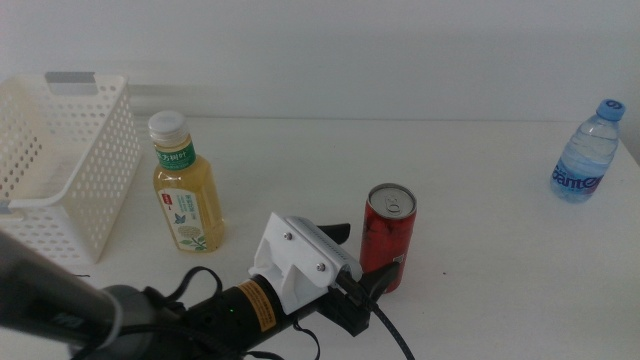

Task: Use arms to grab the bottles and put them into the dustbin to the left of the table.

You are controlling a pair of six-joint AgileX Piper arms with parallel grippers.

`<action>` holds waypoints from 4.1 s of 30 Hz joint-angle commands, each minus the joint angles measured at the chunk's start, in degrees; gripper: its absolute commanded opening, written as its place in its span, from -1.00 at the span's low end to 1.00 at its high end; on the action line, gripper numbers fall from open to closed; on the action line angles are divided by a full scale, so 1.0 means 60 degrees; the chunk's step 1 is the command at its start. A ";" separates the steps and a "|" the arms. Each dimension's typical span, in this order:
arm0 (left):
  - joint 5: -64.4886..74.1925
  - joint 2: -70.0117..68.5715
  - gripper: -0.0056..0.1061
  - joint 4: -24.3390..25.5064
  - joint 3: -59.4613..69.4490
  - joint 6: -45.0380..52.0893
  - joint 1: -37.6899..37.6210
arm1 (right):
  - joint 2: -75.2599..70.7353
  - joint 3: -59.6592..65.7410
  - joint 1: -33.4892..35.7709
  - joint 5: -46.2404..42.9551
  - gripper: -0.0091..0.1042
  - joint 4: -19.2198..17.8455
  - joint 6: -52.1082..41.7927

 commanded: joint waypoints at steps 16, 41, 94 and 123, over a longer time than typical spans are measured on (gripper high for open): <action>0.0013 0.1958 0.78 0.0272 -0.2224 -0.0347 -0.0014 | -0.0044 0.0032 -0.0074 -0.0117 0.39 -0.0045 -0.0026; 1.8921 -0.3356 -0.93 -0.2138 -0.8879 0.2926 0.4720 | -0.0044 0.0032 -0.0074 -0.0117 0.39 -0.0045 -0.0026; 1.6031 -0.8493 0.78 -0.2212 -0.2812 0.1830 0.5635 | -0.0044 0.0032 -0.0074 -0.0117 0.39 -0.0045 -0.0026; 0.3214 -0.4163 0.78 -0.2899 0.2826 0.1166 0.4368 | -0.0044 0.0032 -0.0074 -0.0117 0.39 -0.0045 -0.0026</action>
